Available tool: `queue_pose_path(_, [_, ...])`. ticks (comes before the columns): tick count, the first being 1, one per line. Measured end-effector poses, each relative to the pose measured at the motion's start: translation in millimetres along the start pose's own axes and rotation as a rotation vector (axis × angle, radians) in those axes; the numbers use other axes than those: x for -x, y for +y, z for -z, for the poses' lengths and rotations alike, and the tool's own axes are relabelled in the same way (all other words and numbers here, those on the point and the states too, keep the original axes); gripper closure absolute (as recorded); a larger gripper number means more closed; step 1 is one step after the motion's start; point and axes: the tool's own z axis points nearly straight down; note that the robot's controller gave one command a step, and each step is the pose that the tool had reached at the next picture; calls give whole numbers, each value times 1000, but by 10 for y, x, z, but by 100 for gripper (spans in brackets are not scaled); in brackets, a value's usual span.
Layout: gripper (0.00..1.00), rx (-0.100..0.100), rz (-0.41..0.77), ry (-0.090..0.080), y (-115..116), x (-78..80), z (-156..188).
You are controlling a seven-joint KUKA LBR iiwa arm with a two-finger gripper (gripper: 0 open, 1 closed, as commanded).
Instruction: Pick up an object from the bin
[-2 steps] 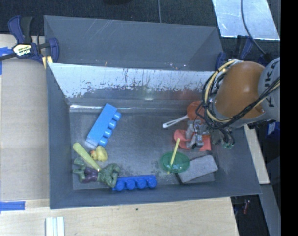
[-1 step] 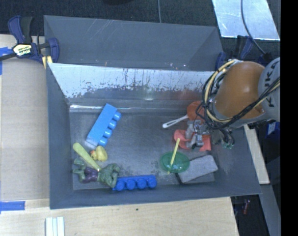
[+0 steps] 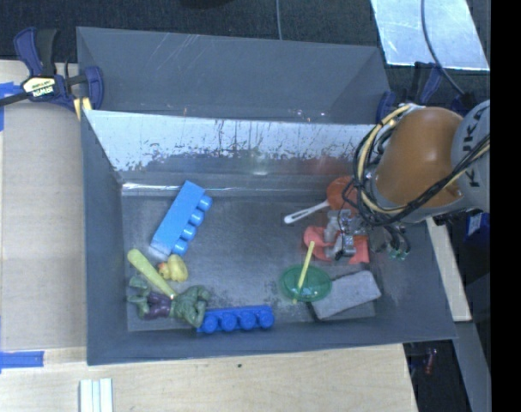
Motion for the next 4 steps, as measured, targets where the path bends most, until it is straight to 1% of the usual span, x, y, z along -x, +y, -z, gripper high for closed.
queue_pose_path(4, [100,0,1,0,2,0,0])
